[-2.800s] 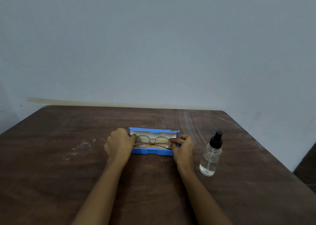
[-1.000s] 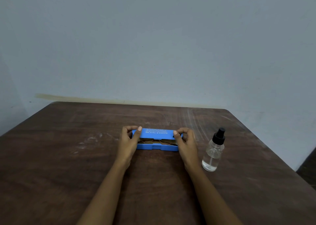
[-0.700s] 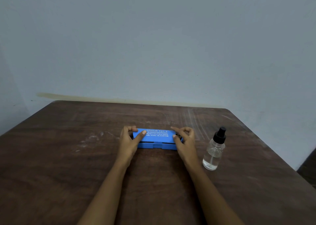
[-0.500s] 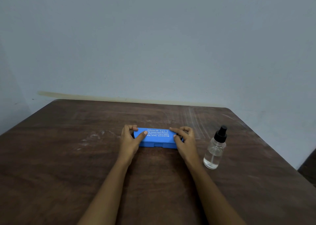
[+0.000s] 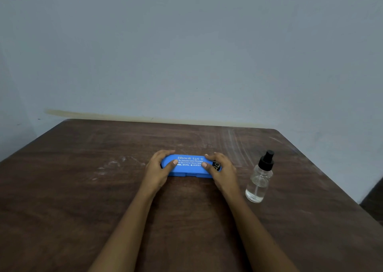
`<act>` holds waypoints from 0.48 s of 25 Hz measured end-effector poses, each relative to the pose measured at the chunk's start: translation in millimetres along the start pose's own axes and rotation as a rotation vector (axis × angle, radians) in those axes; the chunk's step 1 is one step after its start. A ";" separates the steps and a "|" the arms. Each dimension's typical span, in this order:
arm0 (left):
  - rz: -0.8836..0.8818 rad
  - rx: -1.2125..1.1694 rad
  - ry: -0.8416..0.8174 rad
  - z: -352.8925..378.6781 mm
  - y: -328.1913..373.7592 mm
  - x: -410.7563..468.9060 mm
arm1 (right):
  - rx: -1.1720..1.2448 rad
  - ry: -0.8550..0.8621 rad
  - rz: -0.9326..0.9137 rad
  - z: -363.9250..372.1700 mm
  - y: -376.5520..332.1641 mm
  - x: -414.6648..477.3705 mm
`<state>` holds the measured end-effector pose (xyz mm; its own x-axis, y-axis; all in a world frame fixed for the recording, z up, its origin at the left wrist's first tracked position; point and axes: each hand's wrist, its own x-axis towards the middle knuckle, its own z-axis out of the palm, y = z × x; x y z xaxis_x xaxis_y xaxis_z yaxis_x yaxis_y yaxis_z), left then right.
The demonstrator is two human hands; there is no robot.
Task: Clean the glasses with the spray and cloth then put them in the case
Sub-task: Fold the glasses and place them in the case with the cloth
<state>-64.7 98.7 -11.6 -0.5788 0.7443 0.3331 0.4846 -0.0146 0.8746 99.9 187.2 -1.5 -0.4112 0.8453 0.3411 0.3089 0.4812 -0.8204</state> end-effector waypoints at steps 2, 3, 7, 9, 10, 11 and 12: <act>0.001 0.013 -0.002 0.3 1.0 0.1 | -0.009 -0.003 -0.001 -0.5 -1.2 0.3; -0.001 0.020 -0.005 0.3 1.3 0.0 | -0.010 -0.005 0.006 -0.3 -1.8 0.6; 0.008 0.035 -0.014 0.0 1.6 0.9 | 0.000 -0.001 -0.001 0.1 -3.1 0.5; -0.008 0.038 -0.019 0.2 1.2 1.5 | -0.006 -0.002 -0.001 -0.5 -2.4 1.0; -0.021 0.043 -0.026 0.0 1.0 1.6 | -0.008 -0.005 0.004 -0.4 -2.2 1.3; -0.030 0.050 -0.034 -0.2 1.0 1.5 | -0.004 -0.008 0.013 0.0 -2.2 1.2; -0.029 0.056 -0.033 -0.3 0.9 1.0 | 0.005 -0.009 0.021 0.5 -2.5 0.5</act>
<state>-65.1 99.3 -10.3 -0.5713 0.7658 0.2952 0.5046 0.0440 0.8622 98.5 186.3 0.4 -0.4123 0.8533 0.3192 0.3138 0.4620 -0.8295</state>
